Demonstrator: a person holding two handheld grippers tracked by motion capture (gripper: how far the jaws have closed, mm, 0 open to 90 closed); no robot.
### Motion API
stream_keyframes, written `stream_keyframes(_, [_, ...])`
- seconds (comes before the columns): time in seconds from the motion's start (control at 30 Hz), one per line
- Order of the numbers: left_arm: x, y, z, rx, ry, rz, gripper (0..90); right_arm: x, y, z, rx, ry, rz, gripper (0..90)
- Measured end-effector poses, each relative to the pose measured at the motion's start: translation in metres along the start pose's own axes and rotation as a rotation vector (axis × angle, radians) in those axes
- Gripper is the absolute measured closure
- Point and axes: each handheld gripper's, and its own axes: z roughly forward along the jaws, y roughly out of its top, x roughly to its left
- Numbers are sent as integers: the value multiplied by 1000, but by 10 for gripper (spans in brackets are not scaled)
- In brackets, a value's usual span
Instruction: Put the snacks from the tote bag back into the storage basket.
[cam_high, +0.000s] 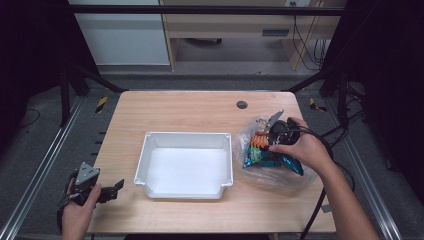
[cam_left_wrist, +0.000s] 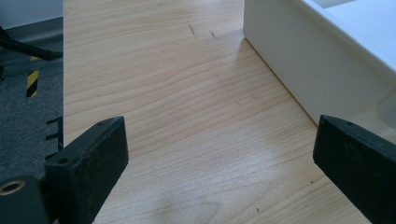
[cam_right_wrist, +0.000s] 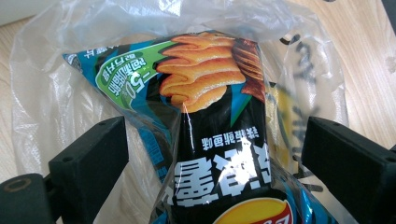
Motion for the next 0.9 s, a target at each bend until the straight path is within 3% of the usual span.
stream_keyframes(0.9, [1, -1, 0, 2, 5, -3, 30, -10, -7, 28, 80, 31, -2, 89])
